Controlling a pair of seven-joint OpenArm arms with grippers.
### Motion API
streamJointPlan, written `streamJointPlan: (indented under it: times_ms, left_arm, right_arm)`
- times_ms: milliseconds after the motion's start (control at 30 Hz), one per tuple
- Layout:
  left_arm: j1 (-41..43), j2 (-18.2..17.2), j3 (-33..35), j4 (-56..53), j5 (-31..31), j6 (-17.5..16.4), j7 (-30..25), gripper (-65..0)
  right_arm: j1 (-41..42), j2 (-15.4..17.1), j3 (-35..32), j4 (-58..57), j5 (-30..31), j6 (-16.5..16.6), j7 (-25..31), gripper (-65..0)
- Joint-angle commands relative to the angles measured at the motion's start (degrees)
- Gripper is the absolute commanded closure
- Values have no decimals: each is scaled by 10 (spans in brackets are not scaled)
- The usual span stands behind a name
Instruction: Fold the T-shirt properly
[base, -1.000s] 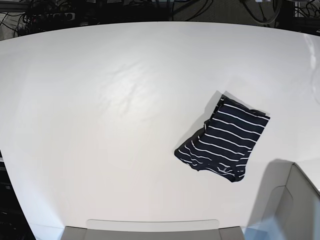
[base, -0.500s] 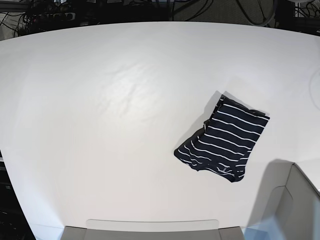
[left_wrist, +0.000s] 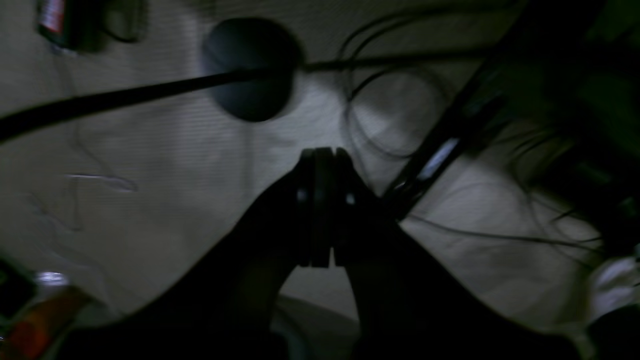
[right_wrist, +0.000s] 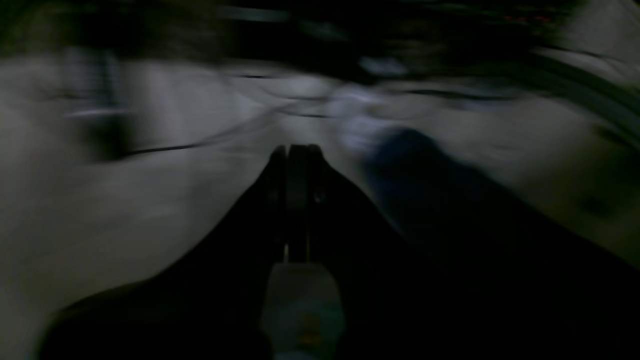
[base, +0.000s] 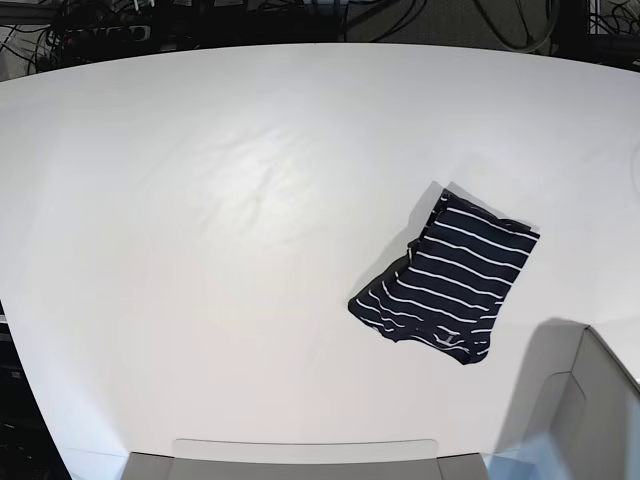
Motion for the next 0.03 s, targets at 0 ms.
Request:
streamJointPlan:
  times_ms: [0]
  left_arm:
    - [0,2,6,-11,9,3,0,0]
  right_arm:
    - [-2,12,1,-5,6,-46,6,0]
